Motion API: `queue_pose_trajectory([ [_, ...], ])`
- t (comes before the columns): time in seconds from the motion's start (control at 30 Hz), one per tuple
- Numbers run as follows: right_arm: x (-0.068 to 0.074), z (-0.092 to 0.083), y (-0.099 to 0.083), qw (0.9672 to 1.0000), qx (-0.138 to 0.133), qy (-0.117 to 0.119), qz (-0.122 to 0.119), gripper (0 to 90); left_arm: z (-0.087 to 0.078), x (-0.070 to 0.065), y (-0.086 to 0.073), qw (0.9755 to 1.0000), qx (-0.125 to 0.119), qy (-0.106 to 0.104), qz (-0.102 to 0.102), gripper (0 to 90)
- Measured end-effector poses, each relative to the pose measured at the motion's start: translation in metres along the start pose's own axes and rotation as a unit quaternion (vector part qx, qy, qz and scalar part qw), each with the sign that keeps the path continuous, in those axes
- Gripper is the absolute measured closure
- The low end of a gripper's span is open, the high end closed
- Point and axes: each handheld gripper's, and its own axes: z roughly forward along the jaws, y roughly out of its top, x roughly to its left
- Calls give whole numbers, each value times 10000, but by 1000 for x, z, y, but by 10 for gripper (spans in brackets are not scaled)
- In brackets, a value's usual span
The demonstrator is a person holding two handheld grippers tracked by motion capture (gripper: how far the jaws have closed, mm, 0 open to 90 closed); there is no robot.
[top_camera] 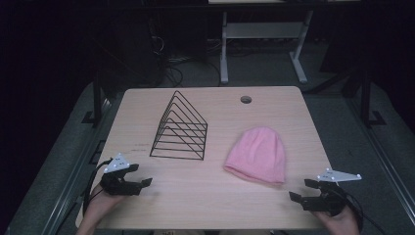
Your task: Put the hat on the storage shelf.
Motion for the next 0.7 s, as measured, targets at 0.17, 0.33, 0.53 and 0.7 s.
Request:
queue_pose_trajectory([
  [0.17, 0, -1, -1, 10000, -17, -2, 14, 149, 2, 0, 0, 10000, -30, -47, 26, 208],
  [0.33, 7, -2, 8, 9999, 88, -6, -52, 152, 2, 0, 2, 9999, -95, -58, -7, 208],
  [0.53, 15, -4, 26, 9997, 11, 69, -239, 152, 2, -2, 2, 9999, -76, -56, 52, 208],
  [0.7, 15, -2, 41, 9993, 113, 89, -336, 153, 2, -3, 2, 9999, -91, -43, 17, 208],
])
